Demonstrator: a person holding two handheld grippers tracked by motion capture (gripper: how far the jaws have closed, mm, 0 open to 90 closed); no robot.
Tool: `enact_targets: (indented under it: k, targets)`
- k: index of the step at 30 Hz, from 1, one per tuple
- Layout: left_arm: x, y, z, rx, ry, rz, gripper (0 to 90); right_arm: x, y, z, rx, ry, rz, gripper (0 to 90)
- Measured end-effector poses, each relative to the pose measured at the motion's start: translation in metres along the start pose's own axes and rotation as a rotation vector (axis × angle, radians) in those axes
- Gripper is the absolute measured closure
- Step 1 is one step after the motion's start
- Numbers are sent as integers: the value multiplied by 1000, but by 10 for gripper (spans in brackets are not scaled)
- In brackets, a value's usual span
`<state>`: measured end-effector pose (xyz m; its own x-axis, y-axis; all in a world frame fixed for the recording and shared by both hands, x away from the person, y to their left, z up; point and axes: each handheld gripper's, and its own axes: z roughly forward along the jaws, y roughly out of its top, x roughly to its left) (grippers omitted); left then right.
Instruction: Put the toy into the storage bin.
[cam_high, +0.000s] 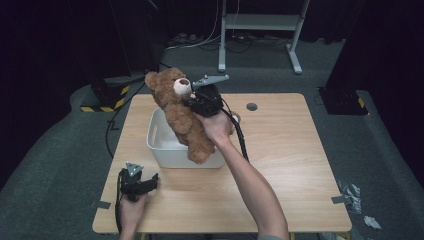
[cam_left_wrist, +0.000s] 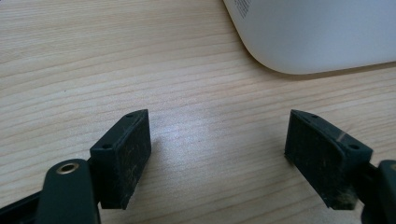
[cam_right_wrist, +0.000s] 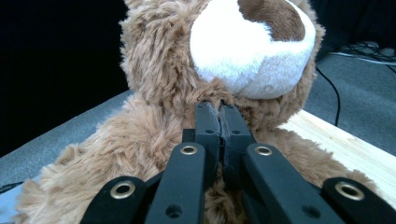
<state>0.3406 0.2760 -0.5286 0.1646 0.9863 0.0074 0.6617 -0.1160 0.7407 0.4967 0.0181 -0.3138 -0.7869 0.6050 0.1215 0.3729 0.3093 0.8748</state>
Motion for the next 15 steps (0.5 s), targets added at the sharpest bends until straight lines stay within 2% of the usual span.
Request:
enact_targets:
  k: [4,10,15]
  targets:
    - [0,0,0,-5,-3,-6,225,-3,-5,0,10,-14,16,881]
    - [0,0,0,-3,-2,-3,226,1,-8,4,24,-16,4,882]
    - [0,0,0,-3,-2,-3,226,1,-13,7,24,-11,15,882]
